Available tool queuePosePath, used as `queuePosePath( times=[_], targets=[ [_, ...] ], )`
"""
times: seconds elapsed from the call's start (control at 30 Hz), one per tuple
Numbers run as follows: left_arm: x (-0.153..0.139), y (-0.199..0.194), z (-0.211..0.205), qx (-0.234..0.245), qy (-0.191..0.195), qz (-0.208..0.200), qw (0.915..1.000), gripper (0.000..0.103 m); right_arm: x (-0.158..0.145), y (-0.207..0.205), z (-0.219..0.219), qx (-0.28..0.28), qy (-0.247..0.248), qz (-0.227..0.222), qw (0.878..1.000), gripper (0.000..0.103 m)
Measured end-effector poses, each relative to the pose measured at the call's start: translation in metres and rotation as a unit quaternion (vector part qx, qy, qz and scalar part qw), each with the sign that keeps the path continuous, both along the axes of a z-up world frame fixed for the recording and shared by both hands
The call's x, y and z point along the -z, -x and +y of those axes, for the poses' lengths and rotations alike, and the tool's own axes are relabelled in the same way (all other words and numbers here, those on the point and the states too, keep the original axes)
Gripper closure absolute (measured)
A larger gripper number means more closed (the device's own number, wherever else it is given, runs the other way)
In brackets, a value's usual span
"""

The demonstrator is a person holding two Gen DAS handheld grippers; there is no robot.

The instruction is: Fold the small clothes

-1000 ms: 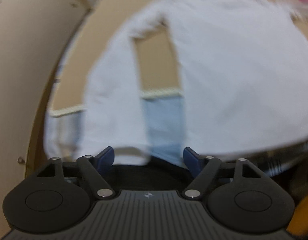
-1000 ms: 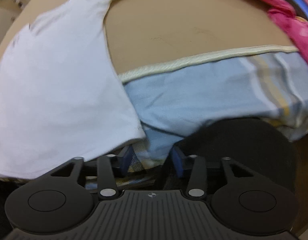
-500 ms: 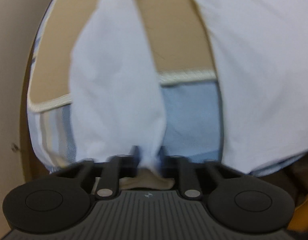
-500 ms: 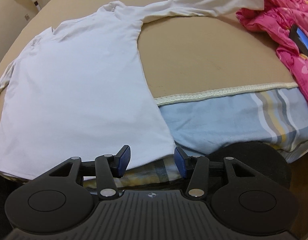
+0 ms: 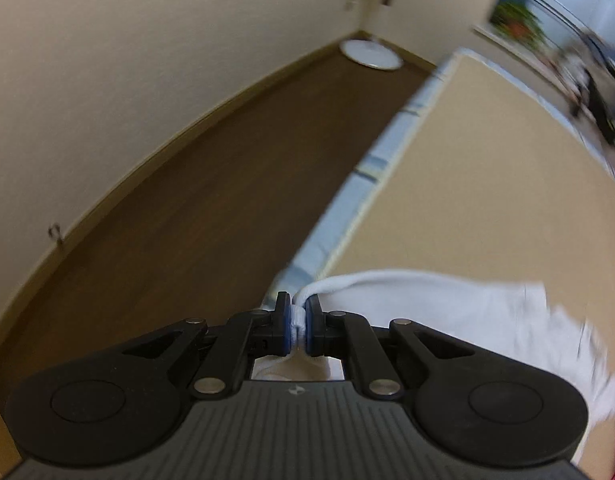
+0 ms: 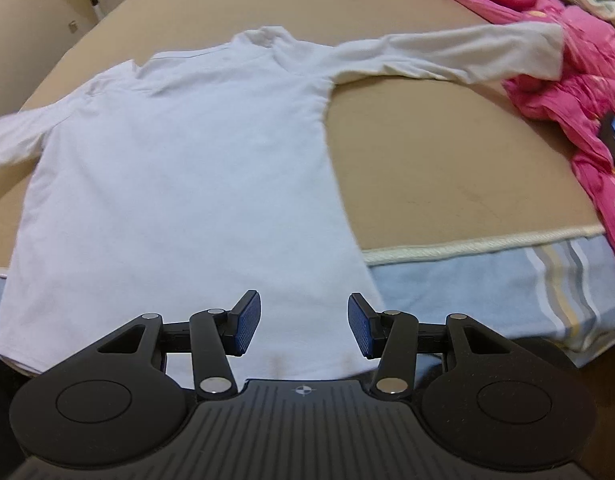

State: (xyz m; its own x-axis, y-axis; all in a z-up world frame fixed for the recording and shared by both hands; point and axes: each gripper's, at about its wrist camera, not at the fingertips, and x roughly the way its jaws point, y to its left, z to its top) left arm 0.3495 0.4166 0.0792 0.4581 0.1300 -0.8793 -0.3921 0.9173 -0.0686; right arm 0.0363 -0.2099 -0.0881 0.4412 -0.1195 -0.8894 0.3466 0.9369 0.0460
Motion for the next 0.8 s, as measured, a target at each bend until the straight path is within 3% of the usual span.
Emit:
queuePosePath(
  times=[0.27,0.4,0.5,0.6,0.7,0.8],
  targets=[
    [0.025,-0.046,0.009,-0.056,0.014,0.067,0.9961,0.096,0.012,-0.016,0.001,0.006,0.004,0.026,1.0,0.053],
    [0.041,-0.049,-0.03,-0.033,0.038,0.09,0.9947,0.096,0.018,-0.027,-0.004,0.007,-0.005,0.023,1.0,0.053],
    [0.038,-0.053,-0.101,0.023,0.065,0.091,0.9935,0.096,0.025,-0.032,-0.007,-0.001,-0.019,0.018,1.0,0.053],
    [0.013,-0.069,-0.2,0.101,0.074,0.066,0.9899,0.096,0.035,-0.032,-0.016,-0.002,-0.034,0.016,0.999,0.053],
    [-0.011,-0.077,-0.32,0.194,0.096,0.038,0.9754,0.096,0.04,-0.025,-0.026,0.005,-0.043,0.009,0.999,0.053],
    [-0.011,-0.077,-0.439,0.281,0.143,0.042,0.948,0.093,0.044,-0.014,-0.038,0.017,-0.041,0.002,0.999,0.053]
  ],
)
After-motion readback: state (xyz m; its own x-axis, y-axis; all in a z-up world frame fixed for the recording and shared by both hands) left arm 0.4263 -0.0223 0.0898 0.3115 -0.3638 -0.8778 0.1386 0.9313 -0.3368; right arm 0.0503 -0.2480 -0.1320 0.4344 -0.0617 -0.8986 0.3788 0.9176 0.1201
